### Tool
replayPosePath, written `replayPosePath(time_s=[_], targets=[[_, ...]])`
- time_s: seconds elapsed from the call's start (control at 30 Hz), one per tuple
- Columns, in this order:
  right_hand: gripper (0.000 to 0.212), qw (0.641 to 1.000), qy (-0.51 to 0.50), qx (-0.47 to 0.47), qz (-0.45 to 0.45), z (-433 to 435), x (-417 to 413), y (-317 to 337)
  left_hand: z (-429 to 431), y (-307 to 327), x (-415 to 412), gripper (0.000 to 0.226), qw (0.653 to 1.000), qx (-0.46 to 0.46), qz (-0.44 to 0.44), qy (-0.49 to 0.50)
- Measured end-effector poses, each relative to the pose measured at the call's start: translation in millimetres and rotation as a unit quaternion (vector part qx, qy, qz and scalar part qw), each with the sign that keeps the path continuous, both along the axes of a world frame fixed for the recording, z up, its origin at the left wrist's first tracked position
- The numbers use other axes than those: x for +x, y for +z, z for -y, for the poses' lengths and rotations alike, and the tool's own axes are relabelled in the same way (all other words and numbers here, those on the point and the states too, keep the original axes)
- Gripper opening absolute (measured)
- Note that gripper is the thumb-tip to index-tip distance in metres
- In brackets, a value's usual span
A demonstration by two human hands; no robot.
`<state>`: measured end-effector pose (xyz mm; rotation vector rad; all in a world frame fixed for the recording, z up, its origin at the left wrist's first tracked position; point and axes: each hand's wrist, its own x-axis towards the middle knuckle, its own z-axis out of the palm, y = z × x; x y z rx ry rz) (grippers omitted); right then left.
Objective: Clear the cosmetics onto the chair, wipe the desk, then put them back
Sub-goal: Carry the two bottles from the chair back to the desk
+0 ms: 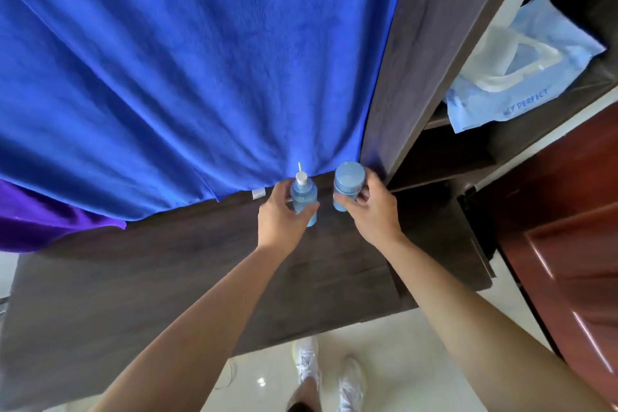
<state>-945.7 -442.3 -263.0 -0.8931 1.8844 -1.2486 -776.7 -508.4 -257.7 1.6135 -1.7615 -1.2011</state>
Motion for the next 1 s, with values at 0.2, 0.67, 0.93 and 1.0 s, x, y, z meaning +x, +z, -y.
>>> replayPosePath(time_s=[0.2,0.67,0.93,1.0], targets=[[0.061,0.999,-0.027,0.012,-0.034,28.5,-7.8,-22.7,29.5,-17.3,-19.2,0.043,1.0,0.009,0.004,-0.018],[0.083,0.995,0.002,0.061,-0.084,13.3,-0.5,-12.5,27.0,-12.1,-4.6,0.071,0.991,-0.066,0.062,-0.103],[0.066,0.933,0.058,0.015,-0.354,-68.4,-1.8,50.4,-22.2,53.5,35.4,0.062,0.935,-0.287,0.147,-0.147],[0.064,0.916,0.033,0.011,-0.401,-90.5,-5.8,56.0,-34.0,63.9,35.2,0.06,0.922,-0.312,0.162,-0.165]])
